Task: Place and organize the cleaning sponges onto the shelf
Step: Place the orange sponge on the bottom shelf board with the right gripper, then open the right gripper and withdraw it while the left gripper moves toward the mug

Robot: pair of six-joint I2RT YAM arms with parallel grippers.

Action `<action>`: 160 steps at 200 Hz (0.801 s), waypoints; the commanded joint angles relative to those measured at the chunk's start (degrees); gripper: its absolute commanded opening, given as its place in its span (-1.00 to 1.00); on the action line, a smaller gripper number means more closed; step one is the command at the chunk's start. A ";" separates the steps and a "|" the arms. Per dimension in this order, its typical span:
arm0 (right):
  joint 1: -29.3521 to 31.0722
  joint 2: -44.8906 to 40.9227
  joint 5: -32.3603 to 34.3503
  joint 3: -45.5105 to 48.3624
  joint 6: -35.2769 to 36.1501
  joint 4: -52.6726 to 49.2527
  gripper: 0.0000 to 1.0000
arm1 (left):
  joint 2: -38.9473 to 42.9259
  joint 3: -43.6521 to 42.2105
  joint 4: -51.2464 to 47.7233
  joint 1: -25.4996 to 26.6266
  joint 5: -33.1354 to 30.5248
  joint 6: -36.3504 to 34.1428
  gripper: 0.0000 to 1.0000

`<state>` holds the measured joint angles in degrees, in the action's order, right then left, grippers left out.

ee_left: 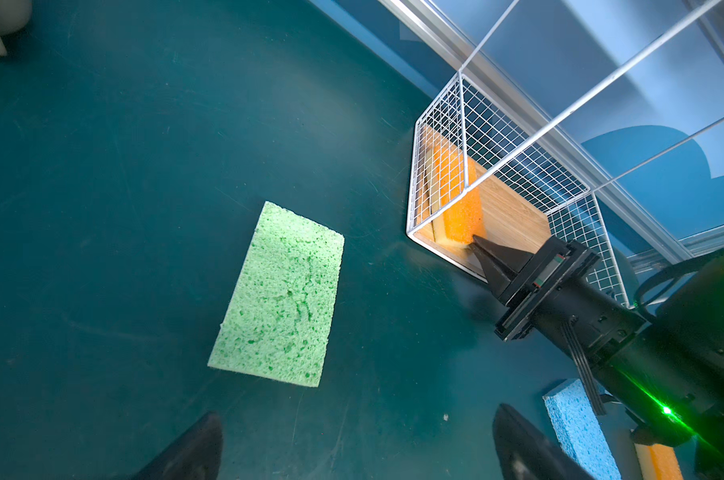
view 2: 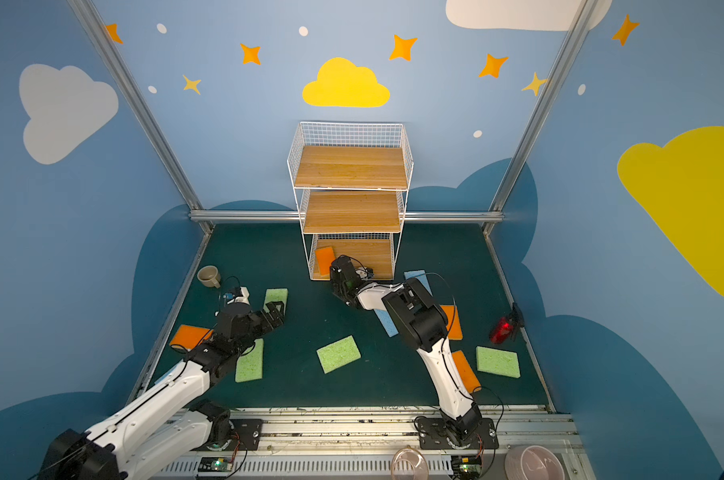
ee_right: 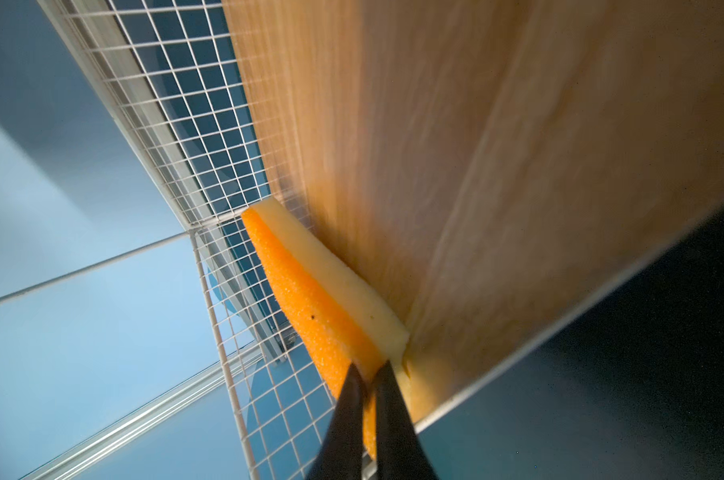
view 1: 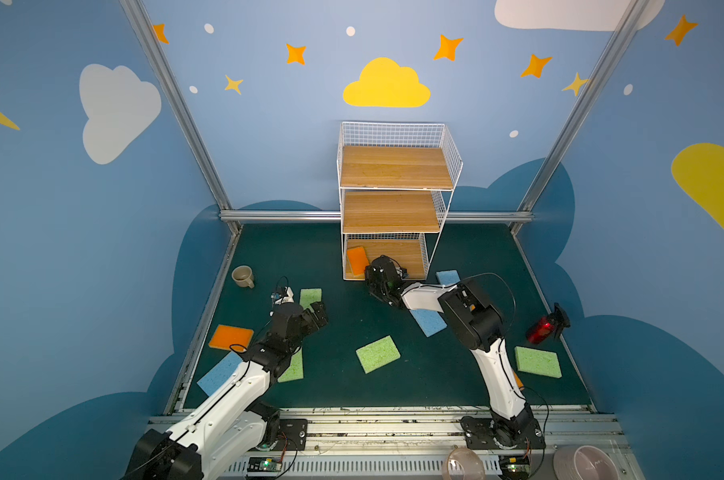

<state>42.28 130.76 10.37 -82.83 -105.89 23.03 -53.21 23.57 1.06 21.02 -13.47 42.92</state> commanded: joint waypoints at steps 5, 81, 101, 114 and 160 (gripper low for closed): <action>1.48 1.43 -2.78 -1.21 2.32 2.23 -0.56 | 0.19 -0.69 1.12 -0.27 0.44 0.16 0.99; 2.62 0.92 -4.44 -0.55 4.22 3.89 -0.34 | 0.70 -0.97 0.95 -0.52 0.45 0.47 0.99; 2.29 -0.81 -4.31 1.25 5.86 4.57 -0.24 | 1.00 -1.06 0.87 -0.69 0.64 0.17 0.99; 1.93 -2.16 -4.71 2.73 7.18 5.40 -0.14 | 1.00 -0.86 0.72 -0.89 0.87 0.16 0.99; -0.15 -9.49 -8.90 10.64 11.10 7.21 0.13 | 3.85 1.33 -4.19 -1.42 -0.98 -0.24 1.00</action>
<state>43.55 127.92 4.21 -75.83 -98.45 28.82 -52.01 23.35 -0.01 19.88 -13.13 43.16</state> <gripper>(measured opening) 0.554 0.997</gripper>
